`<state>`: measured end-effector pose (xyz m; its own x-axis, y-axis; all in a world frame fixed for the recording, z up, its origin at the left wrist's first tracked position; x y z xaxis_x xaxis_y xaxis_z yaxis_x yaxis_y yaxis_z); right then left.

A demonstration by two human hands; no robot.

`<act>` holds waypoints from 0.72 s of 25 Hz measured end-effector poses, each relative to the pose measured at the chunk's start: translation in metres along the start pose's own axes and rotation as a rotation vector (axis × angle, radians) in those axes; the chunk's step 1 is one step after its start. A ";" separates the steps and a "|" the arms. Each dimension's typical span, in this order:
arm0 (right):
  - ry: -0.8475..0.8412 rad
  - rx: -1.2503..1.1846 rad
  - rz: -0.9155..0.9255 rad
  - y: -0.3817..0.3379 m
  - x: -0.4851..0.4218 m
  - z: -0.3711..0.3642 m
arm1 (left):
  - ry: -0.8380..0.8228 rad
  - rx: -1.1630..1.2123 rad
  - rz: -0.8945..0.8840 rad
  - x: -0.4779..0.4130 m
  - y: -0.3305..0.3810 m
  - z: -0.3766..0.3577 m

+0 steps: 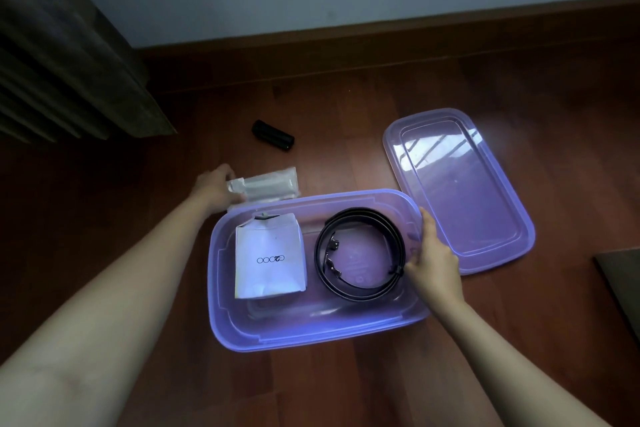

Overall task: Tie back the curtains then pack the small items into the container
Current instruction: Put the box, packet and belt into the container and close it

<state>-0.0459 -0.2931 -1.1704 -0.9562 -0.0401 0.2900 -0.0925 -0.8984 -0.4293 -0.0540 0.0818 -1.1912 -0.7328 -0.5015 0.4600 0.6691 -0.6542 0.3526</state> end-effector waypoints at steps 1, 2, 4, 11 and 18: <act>0.003 -0.009 0.006 0.000 0.000 -0.001 | 0.040 0.045 -0.017 -0.002 0.001 0.005; 0.006 -0.016 0.015 0.000 -0.001 -0.002 | 0.106 0.060 -0.056 -0.003 0.006 0.011; 0.011 -0.016 0.026 0.000 -0.003 -0.003 | 0.266 0.092 -0.253 0.008 0.025 0.025; 0.066 -0.164 0.083 0.003 -0.003 0.000 | 0.191 0.095 -1.256 0.105 0.095 -0.018; 0.216 0.309 0.522 -0.017 0.010 -0.010 | 0.497 -0.604 -1.362 0.132 0.127 -0.084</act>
<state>-0.0568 -0.2736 -1.1685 -0.8912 -0.4460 -0.0828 0.4534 -0.8705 -0.1916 -0.0762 -0.1152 -1.1537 -0.7677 0.5827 -0.2668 -0.5613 -0.8122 -0.1589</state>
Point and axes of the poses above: each hand's wrist, its own x-axis away from the middle knuckle, its own z-axis out of the back of the hand, y = z × x, the point moved 4 cm from there along -x, towards the middle knuckle, and after that the axes turned 2 degrees about y, right-handed, at the moved point
